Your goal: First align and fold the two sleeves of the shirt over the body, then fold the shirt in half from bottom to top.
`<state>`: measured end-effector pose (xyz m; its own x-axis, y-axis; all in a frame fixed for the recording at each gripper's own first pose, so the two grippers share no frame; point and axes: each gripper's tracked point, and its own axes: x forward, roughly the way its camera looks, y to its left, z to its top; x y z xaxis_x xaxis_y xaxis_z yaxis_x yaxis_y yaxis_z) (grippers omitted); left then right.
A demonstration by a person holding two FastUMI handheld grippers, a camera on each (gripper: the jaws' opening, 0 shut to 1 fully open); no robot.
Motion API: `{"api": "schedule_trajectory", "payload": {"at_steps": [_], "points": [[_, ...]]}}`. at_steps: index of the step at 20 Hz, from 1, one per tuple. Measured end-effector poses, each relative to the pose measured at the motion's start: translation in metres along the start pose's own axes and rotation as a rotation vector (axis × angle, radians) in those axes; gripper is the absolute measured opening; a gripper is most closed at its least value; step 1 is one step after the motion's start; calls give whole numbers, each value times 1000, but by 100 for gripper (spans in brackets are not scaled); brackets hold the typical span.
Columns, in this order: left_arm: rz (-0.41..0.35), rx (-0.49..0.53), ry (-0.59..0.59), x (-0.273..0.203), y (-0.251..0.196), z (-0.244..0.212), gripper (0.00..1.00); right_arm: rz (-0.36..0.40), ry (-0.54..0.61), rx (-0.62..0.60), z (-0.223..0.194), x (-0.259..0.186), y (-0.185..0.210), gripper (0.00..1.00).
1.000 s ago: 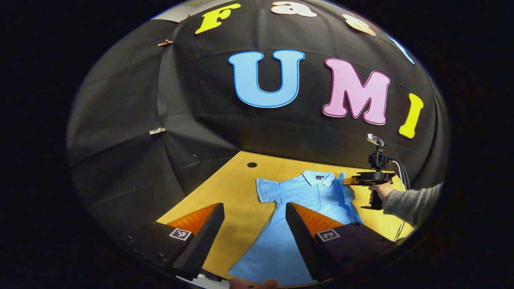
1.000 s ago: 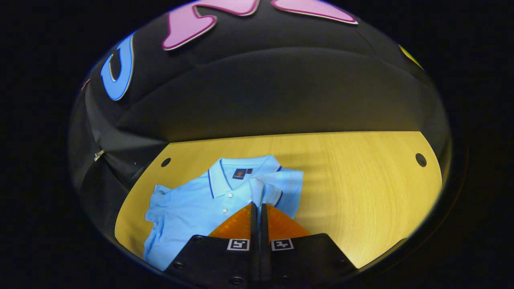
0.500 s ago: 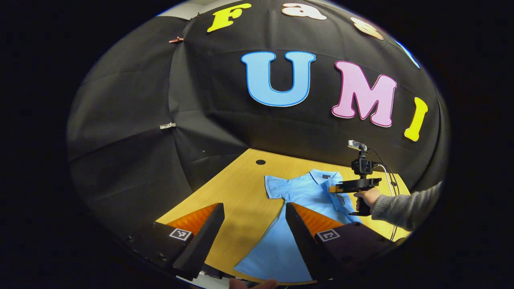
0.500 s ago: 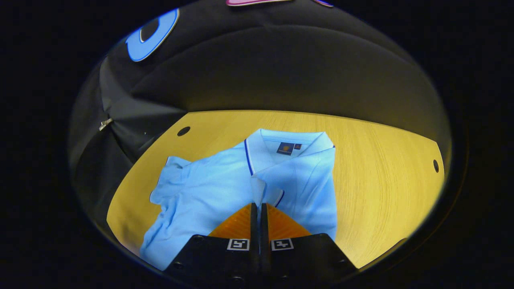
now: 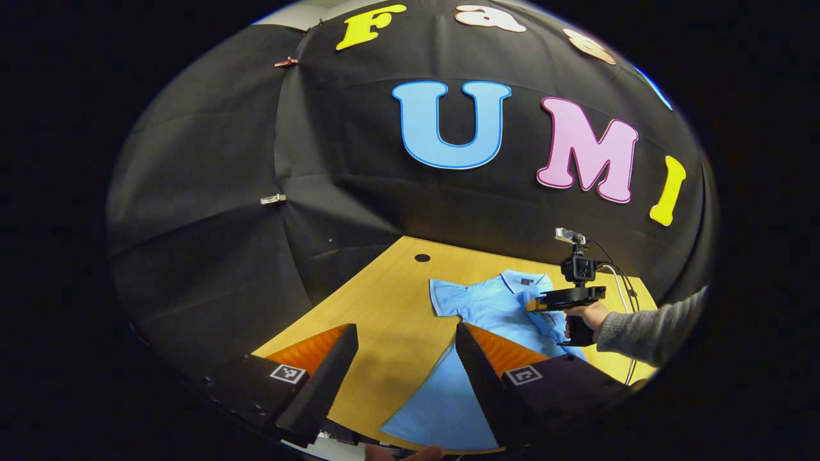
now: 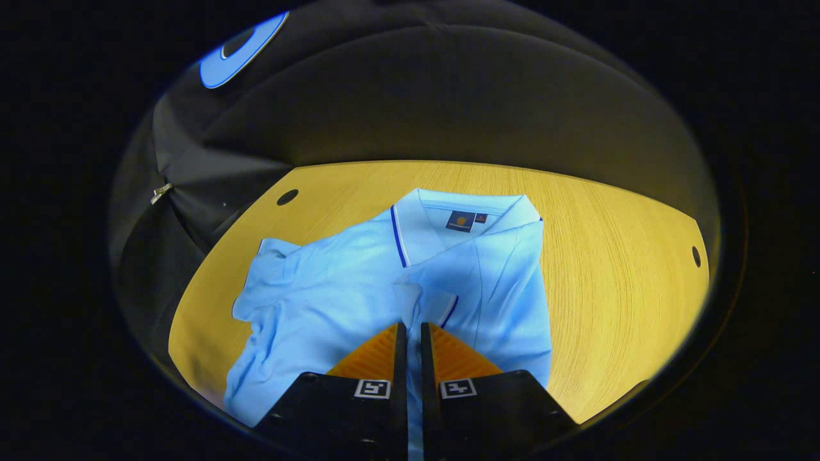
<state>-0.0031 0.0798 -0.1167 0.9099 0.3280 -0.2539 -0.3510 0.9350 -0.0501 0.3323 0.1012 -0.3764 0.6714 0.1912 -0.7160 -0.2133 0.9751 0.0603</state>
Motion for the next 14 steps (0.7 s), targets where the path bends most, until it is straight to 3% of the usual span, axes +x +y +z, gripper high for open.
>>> {"api": "schedule_trajectory", "payload": {"at_steps": [2, 3, 4, 7, 11, 14], "points": [[-1, 2, 2, 5, 1, 1, 97, 5, 8, -7, -3, 0, 2, 24], [-3, 2, 0, 7, 0, 2, 97, 16, 11, -6, -4, -1, 6, 37], [-5, 4, -1, 9, 0, 3, 97, 21, 3, -2, -3, -2, 8, 34], [-20, 16, -10, 19, -3, 9, 97, 23, -28, 25, 2, -7, 10, 65], [-63, 44, -29, 47, -17, 21, 97, 29, -107, 59, 21, -30, 7, 76], [-105, 73, -49, 81, -32, 32, 97, 45, -196, 65, 42, -64, 6, 77]]}}
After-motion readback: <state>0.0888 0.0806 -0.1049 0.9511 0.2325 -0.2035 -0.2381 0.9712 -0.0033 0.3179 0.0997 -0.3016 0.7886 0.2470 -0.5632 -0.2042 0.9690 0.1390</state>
